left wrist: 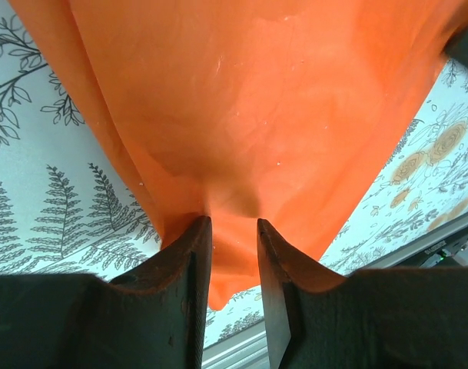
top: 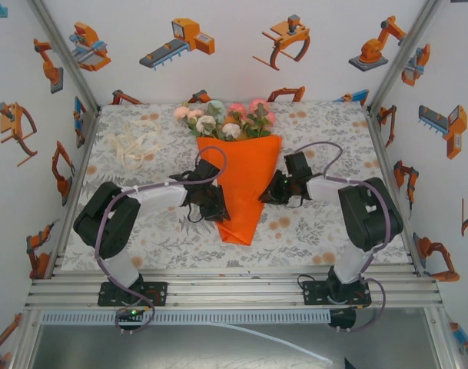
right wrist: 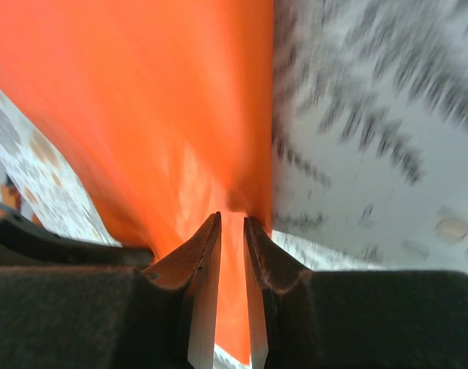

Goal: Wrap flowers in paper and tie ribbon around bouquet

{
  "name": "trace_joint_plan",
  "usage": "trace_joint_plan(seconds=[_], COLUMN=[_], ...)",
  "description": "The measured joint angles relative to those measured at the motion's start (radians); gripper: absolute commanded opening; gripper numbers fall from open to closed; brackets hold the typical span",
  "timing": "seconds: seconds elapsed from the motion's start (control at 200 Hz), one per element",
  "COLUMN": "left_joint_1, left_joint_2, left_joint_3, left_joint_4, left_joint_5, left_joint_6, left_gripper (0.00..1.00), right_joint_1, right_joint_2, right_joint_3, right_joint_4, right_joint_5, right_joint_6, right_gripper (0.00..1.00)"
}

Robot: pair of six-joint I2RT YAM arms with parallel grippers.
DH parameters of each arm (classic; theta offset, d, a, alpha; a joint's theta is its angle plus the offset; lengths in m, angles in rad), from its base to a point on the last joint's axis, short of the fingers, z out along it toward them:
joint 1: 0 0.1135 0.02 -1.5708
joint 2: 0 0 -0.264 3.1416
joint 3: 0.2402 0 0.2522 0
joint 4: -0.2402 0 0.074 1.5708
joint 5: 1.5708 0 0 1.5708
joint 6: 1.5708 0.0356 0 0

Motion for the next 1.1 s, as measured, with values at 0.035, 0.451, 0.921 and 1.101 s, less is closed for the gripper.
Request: trace_joint_plan(seconds=[0.035, 0.451, 0.921, 1.101], left_joint_1=[0.0, 0.0, -0.016, 0.01], left_joint_2=[0.0, 0.0, -0.024, -0.113], left_joint_3=[-0.005, -0.031, 0.027, 0.182], left_joint_4=[0.009, 0.082, 0.017, -0.089], left_joint_5=[0.002, 0.037, 0.014, -0.064], left_joint_6=[-0.003, -0.02, 0.002, 0.055], left_gripper=[0.33, 0.33, 0.5, 0.56], right_joint_1=[-0.019, -0.214, -0.318, -0.256], right_joint_2=[0.024, 0.414, 0.583, 0.142], right_joint_3=[0.035, 0.536, 1.124, 0.743], right_joint_4=[0.0, -0.004, -0.286, -0.224], right_joint_5=[0.003, -0.01, -0.04, -0.035], right_joint_6=[0.0, 0.001, -0.054, -0.081], right_gripper=[0.23, 0.23, 0.28, 0.3])
